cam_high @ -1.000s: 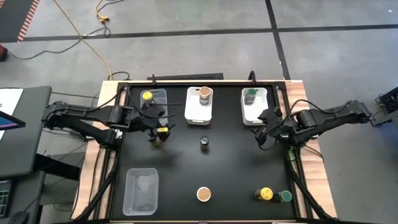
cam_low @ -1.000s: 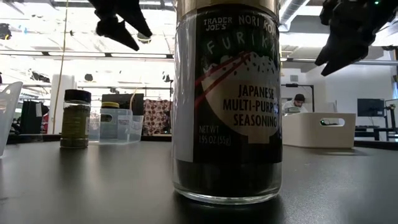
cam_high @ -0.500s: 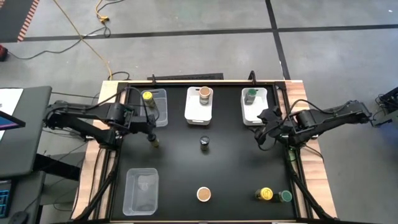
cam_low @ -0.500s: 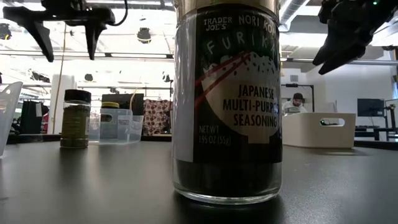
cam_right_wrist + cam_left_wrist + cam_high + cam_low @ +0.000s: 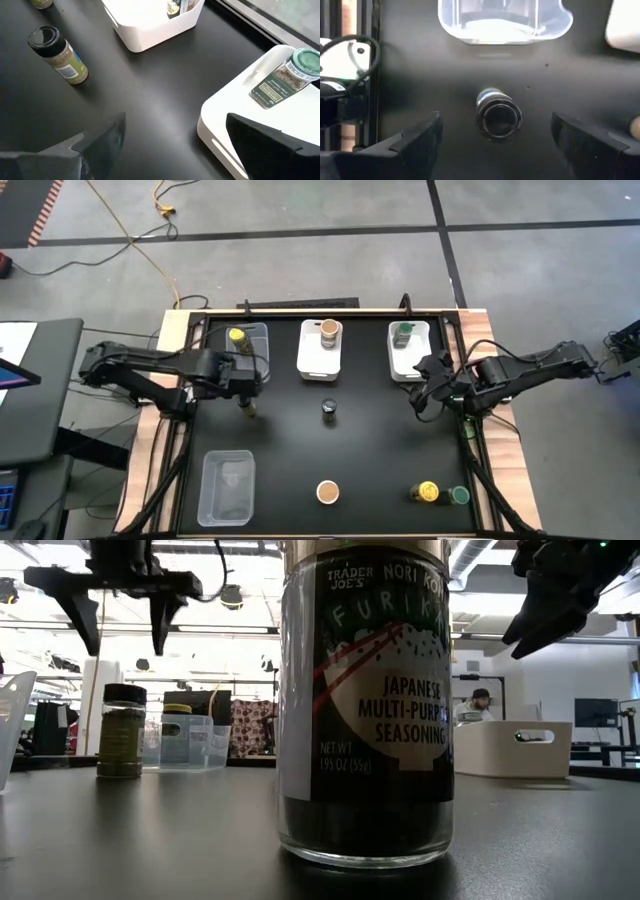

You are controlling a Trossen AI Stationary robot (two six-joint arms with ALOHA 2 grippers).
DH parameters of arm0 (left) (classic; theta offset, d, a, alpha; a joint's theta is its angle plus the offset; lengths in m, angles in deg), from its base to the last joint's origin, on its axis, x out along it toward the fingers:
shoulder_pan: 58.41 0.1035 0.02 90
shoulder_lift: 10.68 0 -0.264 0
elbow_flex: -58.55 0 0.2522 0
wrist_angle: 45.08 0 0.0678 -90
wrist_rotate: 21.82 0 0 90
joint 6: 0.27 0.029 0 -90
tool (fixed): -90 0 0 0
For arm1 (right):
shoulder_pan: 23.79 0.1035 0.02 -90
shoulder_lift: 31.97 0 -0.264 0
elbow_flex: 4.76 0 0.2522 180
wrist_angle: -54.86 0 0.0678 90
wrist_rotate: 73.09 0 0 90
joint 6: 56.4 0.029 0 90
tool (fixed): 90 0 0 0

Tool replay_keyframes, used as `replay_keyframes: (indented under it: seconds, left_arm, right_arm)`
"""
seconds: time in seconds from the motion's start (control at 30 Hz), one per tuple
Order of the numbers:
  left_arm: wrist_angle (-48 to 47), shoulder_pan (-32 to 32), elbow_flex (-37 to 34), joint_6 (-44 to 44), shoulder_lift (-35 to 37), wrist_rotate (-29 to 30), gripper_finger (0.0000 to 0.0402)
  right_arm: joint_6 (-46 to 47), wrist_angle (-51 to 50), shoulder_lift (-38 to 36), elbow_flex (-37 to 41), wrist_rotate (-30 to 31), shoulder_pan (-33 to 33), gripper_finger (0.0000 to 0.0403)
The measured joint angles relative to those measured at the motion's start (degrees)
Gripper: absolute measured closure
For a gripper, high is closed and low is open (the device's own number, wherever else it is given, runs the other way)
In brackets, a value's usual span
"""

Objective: Sort spices by type
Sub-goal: Put the left black spice bottle into the bottom transparent bin

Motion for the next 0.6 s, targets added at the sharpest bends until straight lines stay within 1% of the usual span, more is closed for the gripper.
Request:
replay_keyframes:
  seconds: [0.13,0.23,0.37,0.47,0.6]
  left_arm:
    - [0.39,1.83,-0.01,1.85,-3.47,-3.89,0.0052]
    - [1.54,3.4,-0.03,4.77,-5.11,-6.25,0.0052]
    - [2.51,4.79,-0.5,6.78,-6.15,-7.26,0.0052]
    - [6.98,5.29,-3.46,7.87,-5.23,-9.2,0.0052]
    - [11.8,5.29,-9.08,6.36,-4.02,-11.07,0.0052]
  right_arm:
    - [-0.15,-0.03,0.0,0.0,-0.02,0.07,0.003]
    - [-0.76,-0.04,0.0,0.0,-0.02,0.07,0.003]
    - [-1.07,-0.07,0.0,0.0,-0.02,0.08,0.003]
    - [-1.05,-0.07,0.0,0.0,-0.07,0.08,0.003]
    - [-1.01,-0.04,0.0,0.0,-0.26,0.08,0.003]
